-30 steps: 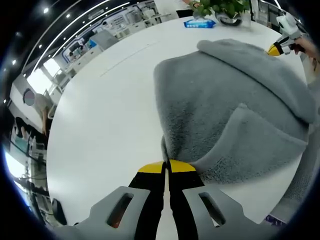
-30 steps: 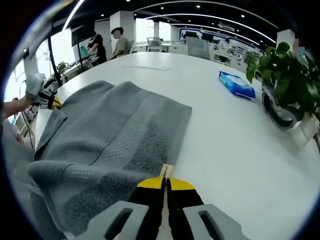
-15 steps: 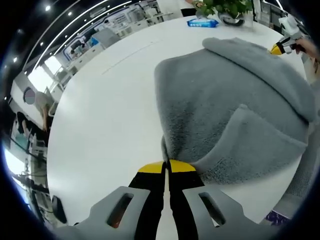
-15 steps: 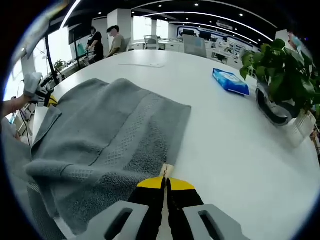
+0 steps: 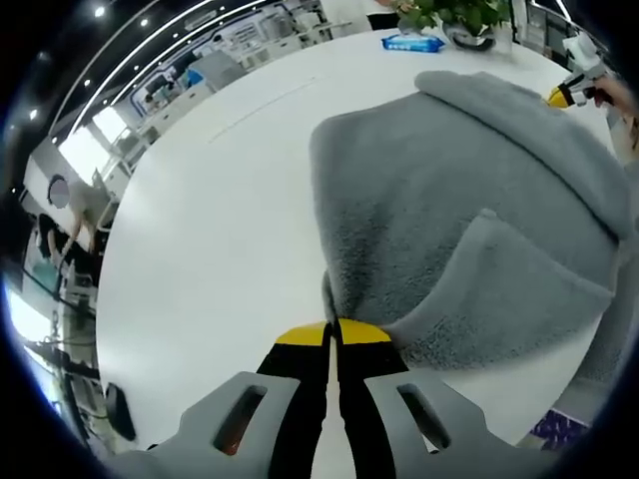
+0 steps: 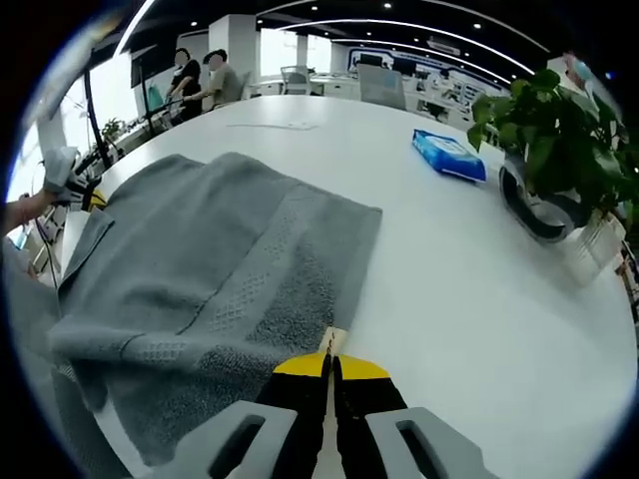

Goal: Open the folded towel by lifting each exposed corner and separating the folded layers until the towel lies flat within the target outline without major curled edges

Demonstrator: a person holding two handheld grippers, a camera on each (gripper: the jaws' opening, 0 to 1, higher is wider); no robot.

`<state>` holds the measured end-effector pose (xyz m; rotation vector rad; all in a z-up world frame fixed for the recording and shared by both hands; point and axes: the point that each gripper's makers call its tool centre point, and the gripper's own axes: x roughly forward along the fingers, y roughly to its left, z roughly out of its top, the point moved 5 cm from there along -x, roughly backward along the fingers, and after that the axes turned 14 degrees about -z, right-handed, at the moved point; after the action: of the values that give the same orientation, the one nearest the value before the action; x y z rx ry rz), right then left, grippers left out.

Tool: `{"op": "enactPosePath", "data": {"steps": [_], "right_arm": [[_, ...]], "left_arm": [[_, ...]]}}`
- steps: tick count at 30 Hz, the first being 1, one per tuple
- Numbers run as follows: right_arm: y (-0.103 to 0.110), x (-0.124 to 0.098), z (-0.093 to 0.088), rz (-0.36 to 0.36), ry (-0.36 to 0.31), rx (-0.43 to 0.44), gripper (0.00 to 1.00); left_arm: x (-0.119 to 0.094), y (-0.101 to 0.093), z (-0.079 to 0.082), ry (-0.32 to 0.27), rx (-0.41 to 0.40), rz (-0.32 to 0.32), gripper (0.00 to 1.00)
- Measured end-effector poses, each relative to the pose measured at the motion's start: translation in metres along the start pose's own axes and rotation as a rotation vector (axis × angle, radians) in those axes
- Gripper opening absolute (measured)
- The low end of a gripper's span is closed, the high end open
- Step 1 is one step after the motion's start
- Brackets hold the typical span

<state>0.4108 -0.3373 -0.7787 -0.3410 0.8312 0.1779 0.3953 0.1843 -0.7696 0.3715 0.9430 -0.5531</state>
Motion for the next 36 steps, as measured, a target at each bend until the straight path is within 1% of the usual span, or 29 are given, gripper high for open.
{"op": "enactPosePath", "data": {"steps": [5,17,29,36], "right_arm": [[-0.008,-0.001,-0.004,-0.01,0.007,0.03,0.0],[-0.016,-0.003,-0.009,-0.025,0.017,0.036,0.0],[-0.027,-0.003,-0.013,-0.041,0.027,0.035,0.0],[-0.04,-0.004,-0.018,-0.061,0.039,0.035,0.0]], "left_arm": [[0.0,0.001,-0.001,0.004,0.0,-0.002,0.01],[0.0,0.003,-0.002,0.001,0.0,0.0,0.01],[-0.003,0.012,-0.007,0.011,-0.011,0.012,0.01],[-0.005,0.02,-0.011,0.02,-0.015,0.022,0.01]]}}
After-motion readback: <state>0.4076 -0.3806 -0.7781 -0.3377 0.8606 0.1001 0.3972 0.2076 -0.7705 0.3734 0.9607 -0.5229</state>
